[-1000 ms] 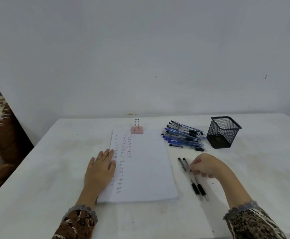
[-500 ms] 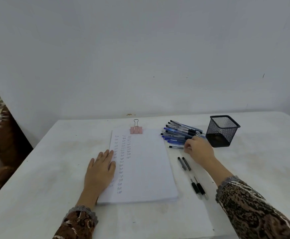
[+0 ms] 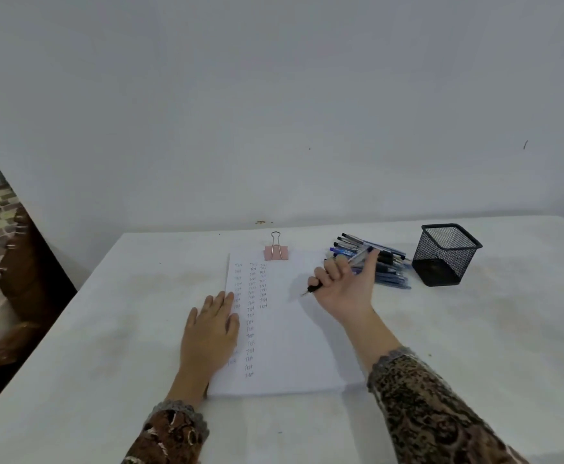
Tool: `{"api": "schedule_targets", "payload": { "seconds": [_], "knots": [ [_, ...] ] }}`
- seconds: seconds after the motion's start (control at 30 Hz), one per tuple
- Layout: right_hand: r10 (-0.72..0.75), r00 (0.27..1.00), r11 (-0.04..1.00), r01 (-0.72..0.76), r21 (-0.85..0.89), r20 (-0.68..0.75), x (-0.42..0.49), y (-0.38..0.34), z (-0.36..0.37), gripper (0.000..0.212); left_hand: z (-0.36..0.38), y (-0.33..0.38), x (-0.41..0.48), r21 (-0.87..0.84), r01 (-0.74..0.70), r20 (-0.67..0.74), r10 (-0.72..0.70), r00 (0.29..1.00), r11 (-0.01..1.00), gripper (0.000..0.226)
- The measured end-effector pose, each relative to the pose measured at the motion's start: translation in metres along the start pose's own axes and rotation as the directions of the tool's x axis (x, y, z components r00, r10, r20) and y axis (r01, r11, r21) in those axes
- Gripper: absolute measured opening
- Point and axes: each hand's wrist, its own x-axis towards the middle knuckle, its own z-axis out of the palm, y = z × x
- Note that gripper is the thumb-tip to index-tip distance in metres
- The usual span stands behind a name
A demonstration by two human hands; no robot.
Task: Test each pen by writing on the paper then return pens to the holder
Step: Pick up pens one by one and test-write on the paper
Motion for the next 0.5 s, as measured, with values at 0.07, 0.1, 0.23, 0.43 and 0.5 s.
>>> {"api": "schedule_targets", "payload": {
  "seconds": [0.07, 0.1, 0.23, 0.43, 0.5],
  "knots": [
    [-0.007, 1.000, 0.995, 0.009, 0.100, -0.017, 0.000, 0.021, -0.003, 0.069, 0.000, -0.001, 0.000, 0.013, -0.002, 0.008, 0.002, 1.000, 1.000, 0.050],
    [-0.011, 1.000, 0.990, 0.014, 0.142, -0.026, 0.000, 0.029, -0.004, 0.070, 0.000, -0.001, 0.000, 0.017, -0.002, 0.016, 0.002, 1.000, 1.000, 0.051],
    [-0.037, 0.997, 0.983, 0.049, 0.175, -0.070, 0.004, 0.044, -0.007, 0.064, 0.000, -0.002, 0.000, 0.036, -0.005, 0.034, 0.004, 0.999, 0.999, 0.060],
    [-0.105, 0.992, 0.976, 0.116, 0.183, -0.066, 0.009, 0.052, -0.013, 0.055, -0.001, -0.003, 0.000, 0.040, -0.019, 0.037, 0.017, 0.999, 0.999, 0.051],
    [-0.106, 0.992, 0.979, 0.115, 0.166, -0.065, 0.010, 0.051, -0.009, 0.059, -0.001, -0.003, 0.000, 0.033, -0.022, 0.041, 0.021, 0.999, 0.999, 0.051]
  ]
}}
